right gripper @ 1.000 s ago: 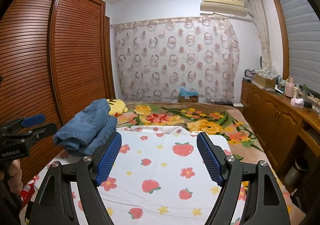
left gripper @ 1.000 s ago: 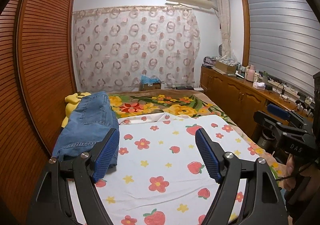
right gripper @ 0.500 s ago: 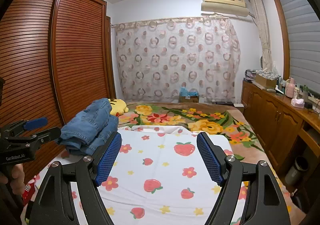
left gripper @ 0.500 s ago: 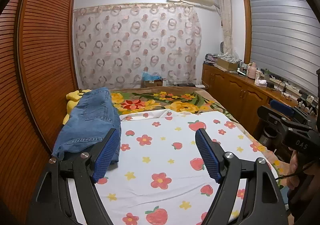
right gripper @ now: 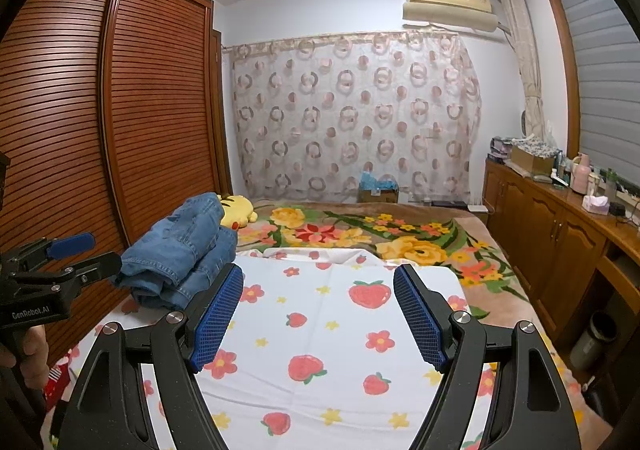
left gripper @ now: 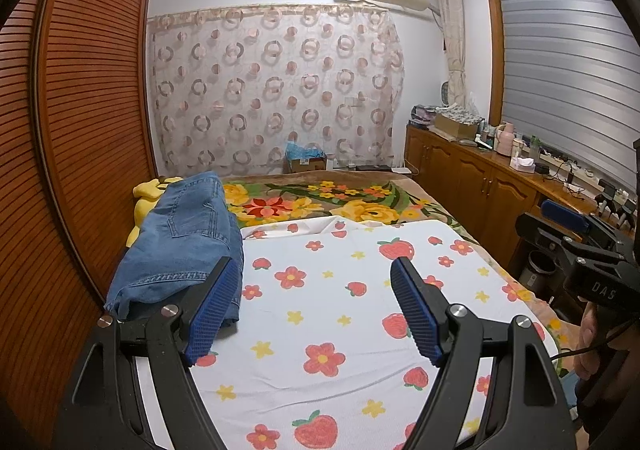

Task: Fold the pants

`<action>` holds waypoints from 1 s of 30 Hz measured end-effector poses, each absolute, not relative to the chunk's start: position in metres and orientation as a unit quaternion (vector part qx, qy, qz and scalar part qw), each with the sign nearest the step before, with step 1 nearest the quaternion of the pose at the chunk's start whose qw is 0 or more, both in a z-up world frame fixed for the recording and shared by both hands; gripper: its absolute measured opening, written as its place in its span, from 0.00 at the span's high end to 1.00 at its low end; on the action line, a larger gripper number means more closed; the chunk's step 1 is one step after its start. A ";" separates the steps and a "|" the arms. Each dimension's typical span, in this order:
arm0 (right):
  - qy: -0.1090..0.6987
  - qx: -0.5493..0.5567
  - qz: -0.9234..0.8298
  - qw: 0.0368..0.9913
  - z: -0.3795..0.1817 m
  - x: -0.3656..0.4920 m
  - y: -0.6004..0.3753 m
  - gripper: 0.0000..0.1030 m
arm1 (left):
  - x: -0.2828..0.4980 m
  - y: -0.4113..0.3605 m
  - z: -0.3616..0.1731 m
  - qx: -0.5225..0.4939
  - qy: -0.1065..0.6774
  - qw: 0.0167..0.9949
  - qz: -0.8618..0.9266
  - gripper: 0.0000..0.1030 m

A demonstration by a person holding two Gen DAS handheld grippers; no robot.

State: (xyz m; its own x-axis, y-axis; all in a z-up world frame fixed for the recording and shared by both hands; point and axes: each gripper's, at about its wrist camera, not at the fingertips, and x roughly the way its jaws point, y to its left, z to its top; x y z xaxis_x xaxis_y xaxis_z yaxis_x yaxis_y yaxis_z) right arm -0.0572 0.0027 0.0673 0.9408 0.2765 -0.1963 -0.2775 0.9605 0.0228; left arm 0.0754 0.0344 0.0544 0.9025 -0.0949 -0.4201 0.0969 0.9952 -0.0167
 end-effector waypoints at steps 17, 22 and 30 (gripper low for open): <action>0.103 -0.003 0.142 0.985 0.066 -0.059 0.001 0.23 | 0.075 0.035 0.053 0.003 0.215 0.975 -0.050 0.23; 0.104 -0.003 0.142 0.984 0.067 -0.060 0.000 0.23 | 0.075 0.034 0.053 0.003 0.216 0.975 -0.049 0.23; 0.105 -0.002 0.142 0.984 0.066 -0.060 0.000 0.23 | 0.075 0.034 0.053 0.003 0.215 0.975 -0.048 0.23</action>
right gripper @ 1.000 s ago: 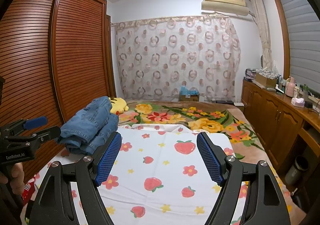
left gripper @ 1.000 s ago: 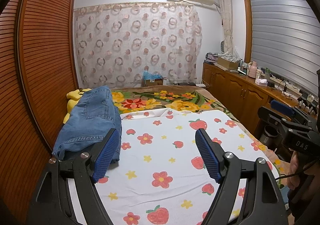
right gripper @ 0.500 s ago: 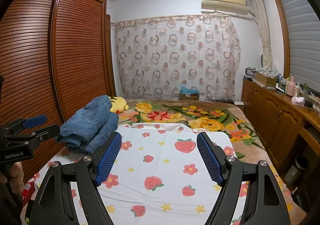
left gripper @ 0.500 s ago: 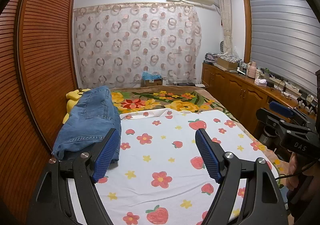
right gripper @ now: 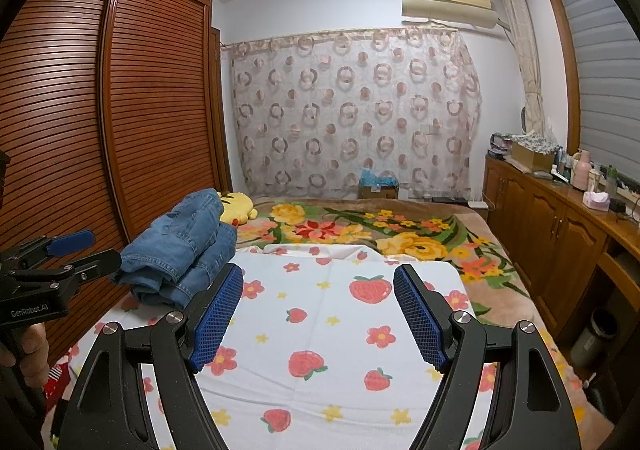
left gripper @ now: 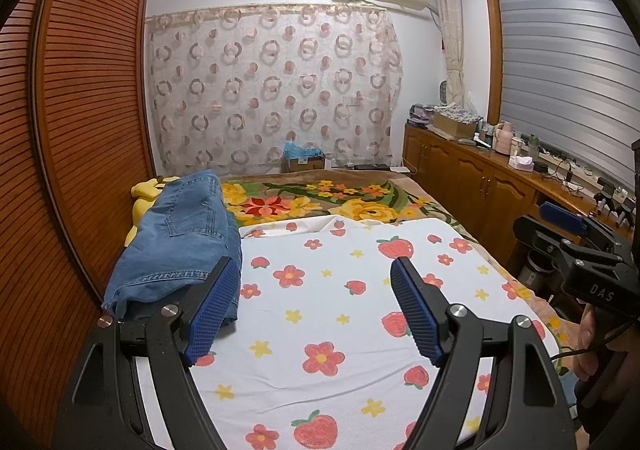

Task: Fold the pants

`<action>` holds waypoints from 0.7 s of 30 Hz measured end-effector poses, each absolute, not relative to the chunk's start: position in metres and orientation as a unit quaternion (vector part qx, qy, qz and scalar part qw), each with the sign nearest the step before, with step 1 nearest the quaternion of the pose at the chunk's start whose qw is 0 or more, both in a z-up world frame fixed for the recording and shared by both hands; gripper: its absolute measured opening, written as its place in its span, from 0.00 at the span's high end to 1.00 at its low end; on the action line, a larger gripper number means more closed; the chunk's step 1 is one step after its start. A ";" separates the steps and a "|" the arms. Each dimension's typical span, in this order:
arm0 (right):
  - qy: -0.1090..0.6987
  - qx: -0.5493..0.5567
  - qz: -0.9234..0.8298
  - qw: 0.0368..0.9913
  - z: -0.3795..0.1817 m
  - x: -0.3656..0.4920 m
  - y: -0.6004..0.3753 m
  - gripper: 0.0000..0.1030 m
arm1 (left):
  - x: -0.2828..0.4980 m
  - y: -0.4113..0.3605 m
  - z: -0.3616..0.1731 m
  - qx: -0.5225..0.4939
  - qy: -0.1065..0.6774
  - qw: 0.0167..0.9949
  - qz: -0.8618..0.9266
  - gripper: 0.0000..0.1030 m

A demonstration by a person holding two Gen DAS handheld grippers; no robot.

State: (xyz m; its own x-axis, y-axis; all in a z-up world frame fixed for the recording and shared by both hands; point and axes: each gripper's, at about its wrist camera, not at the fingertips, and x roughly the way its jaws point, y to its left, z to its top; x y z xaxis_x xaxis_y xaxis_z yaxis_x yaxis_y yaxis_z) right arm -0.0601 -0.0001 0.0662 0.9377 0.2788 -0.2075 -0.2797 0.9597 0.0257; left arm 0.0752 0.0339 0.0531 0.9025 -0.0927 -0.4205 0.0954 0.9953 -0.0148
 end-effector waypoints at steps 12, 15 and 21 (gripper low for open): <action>0.109 -0.002 0.141 0.984 0.066 -0.060 -0.001 0.23 | 0.076 0.034 0.055 0.003 0.215 0.975 -0.049 0.23; 0.109 -0.002 0.141 0.984 0.066 -0.060 -0.001 0.23 | 0.076 0.034 0.055 0.003 0.216 0.975 -0.049 0.23; 0.109 -0.001 0.141 0.984 0.066 -0.060 -0.001 0.23 | 0.076 0.034 0.055 0.003 0.216 0.975 -0.050 0.23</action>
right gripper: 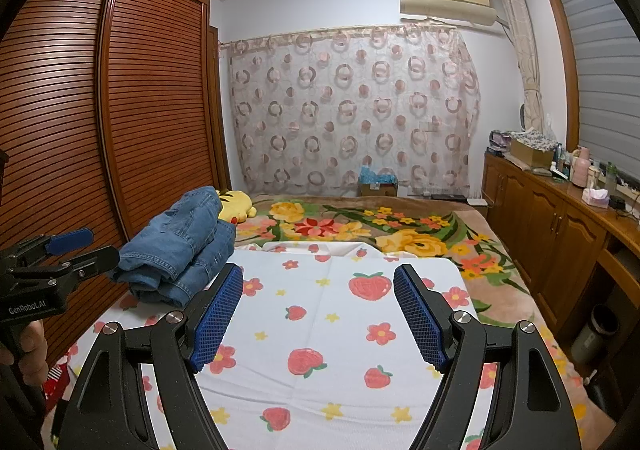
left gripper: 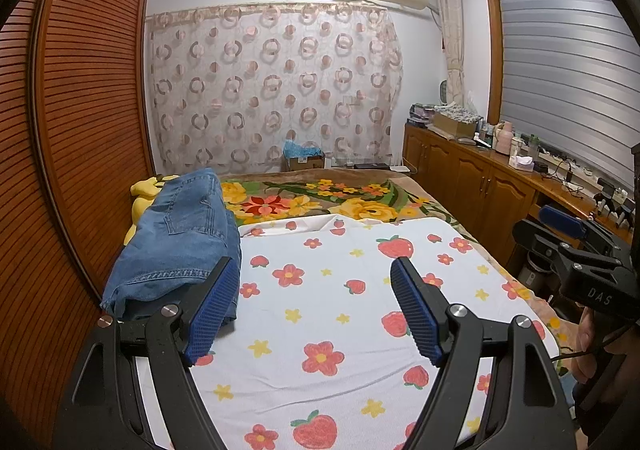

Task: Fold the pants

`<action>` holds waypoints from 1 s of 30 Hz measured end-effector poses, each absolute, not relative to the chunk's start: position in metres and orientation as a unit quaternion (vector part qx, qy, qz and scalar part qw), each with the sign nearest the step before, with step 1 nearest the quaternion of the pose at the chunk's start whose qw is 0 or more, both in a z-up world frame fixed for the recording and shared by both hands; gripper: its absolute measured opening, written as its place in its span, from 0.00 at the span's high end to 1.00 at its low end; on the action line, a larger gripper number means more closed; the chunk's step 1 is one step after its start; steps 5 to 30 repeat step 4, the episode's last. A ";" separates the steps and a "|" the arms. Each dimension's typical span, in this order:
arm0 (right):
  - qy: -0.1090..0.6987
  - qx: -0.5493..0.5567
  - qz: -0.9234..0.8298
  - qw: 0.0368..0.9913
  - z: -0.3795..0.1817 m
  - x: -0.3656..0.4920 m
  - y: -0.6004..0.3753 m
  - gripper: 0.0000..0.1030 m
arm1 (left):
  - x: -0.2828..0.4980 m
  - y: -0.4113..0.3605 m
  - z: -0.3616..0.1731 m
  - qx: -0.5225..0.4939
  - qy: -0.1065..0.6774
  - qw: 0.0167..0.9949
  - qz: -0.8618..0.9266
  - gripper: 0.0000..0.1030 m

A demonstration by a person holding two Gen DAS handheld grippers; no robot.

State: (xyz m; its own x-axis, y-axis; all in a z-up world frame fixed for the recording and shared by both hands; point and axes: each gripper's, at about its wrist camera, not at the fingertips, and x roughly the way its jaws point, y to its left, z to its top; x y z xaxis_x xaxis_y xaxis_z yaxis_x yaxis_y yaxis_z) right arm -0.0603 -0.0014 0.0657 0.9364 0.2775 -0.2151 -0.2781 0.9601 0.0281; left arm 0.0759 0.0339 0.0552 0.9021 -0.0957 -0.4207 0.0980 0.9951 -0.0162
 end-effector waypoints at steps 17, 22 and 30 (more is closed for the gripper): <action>0.109 -0.001 0.142 0.984 0.066 -0.060 -0.001 0.23 | 0.076 0.034 0.055 0.002 0.216 0.975 -0.050 0.23; 0.109 -0.001 0.142 0.984 0.066 -0.060 -0.001 0.23 | 0.076 0.034 0.055 0.002 0.216 0.975 -0.050 0.23; 0.109 -0.001 0.142 0.984 0.066 -0.060 -0.001 0.23 | 0.076 0.034 0.055 0.002 0.216 0.975 -0.050 0.23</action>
